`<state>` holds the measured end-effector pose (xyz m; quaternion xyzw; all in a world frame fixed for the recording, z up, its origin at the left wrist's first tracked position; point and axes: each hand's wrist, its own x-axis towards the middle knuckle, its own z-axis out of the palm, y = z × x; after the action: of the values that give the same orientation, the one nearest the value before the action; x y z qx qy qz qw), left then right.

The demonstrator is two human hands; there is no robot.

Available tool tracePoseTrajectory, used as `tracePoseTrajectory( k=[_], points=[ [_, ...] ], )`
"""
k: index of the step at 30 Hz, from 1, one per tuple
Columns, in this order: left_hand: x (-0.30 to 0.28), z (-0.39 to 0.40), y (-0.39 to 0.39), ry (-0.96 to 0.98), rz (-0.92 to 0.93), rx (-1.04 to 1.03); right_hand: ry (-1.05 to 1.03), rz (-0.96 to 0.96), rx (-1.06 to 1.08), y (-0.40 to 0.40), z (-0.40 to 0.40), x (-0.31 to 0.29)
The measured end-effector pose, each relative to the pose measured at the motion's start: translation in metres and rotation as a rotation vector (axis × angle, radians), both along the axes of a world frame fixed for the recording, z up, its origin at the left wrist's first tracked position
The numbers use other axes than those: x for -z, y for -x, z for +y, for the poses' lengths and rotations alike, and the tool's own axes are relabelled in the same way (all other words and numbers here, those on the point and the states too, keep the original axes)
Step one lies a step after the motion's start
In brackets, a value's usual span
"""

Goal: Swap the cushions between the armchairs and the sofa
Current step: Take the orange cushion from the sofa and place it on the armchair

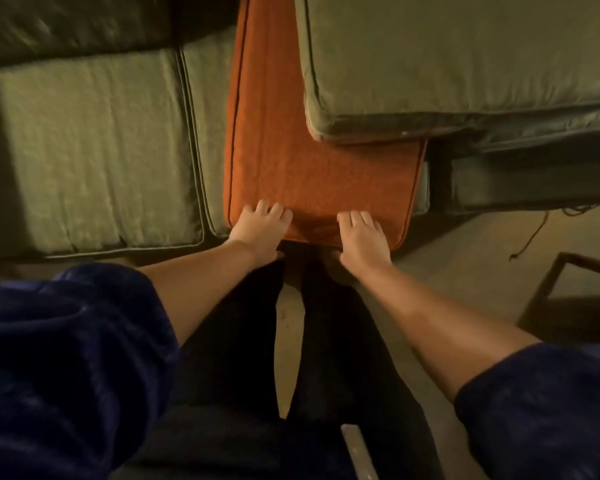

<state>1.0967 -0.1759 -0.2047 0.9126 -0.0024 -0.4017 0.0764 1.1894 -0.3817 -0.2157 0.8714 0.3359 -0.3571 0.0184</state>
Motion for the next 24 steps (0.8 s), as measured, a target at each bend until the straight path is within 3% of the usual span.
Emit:
tracePoseTrajectory(
  k=[5,7,10,13,18,22,24],
  points=[
    [0.019,-0.025,-0.017,-0.226,-0.052,0.093,-0.047,-0.114,0.057,0.007,0.005,0.017],
    [0.013,-0.030,-0.019,-0.209,-0.040,0.186,-0.081,-0.088,0.085,0.006,0.002,0.014],
    [-0.012,-0.024,-0.016,-0.070,-0.081,0.130,-0.149,-0.045,0.150,-0.002,-0.003,-0.006],
    [-0.067,-0.010,-0.029,0.029,-0.116,-0.010,-0.171,0.006,0.133,-0.017,-0.005,-0.055],
    [-0.202,0.015,-0.048,0.071,-0.229,-0.058,-0.243,0.060,0.060,-0.053,-0.001,-0.187],
    [-0.303,0.042,-0.071,0.107,-0.418,-0.170,-0.405,0.002,0.148,-0.089,0.002,-0.284],
    [-0.329,0.053,-0.087,0.144,-0.476,-0.304,-0.459,-0.151,0.145,-0.102,0.009,-0.310]
  ],
)
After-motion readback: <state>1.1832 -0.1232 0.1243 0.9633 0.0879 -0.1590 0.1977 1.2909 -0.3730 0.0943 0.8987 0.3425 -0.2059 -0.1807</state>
